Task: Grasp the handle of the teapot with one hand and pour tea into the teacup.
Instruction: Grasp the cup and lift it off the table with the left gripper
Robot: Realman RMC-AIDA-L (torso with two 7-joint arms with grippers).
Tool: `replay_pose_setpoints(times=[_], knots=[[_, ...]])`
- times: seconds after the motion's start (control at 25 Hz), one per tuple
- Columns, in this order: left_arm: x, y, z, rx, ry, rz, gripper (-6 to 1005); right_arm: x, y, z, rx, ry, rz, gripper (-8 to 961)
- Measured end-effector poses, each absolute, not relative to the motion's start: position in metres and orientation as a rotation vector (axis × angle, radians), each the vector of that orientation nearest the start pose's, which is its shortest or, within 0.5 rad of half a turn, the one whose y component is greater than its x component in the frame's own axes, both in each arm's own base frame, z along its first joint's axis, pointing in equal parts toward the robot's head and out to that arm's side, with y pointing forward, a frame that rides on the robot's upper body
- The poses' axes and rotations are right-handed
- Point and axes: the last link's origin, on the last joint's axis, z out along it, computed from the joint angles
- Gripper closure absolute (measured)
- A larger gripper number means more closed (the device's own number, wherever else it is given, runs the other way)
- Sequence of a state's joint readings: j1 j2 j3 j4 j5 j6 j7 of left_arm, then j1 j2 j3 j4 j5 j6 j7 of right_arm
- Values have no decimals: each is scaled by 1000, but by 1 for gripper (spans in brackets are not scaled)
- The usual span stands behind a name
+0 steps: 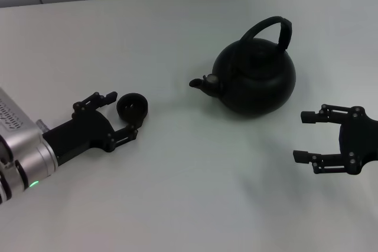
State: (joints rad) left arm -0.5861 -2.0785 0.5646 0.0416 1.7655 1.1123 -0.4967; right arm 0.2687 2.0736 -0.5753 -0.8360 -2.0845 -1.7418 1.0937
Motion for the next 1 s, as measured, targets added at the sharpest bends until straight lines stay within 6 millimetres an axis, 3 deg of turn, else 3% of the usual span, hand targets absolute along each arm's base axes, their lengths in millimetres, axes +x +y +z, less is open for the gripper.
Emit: replay_pose_setpoints(times=[1.0], knots=[[-291,325,-93,-2473,-342,-498,312,327,252,39,-2688,385,542,141]])
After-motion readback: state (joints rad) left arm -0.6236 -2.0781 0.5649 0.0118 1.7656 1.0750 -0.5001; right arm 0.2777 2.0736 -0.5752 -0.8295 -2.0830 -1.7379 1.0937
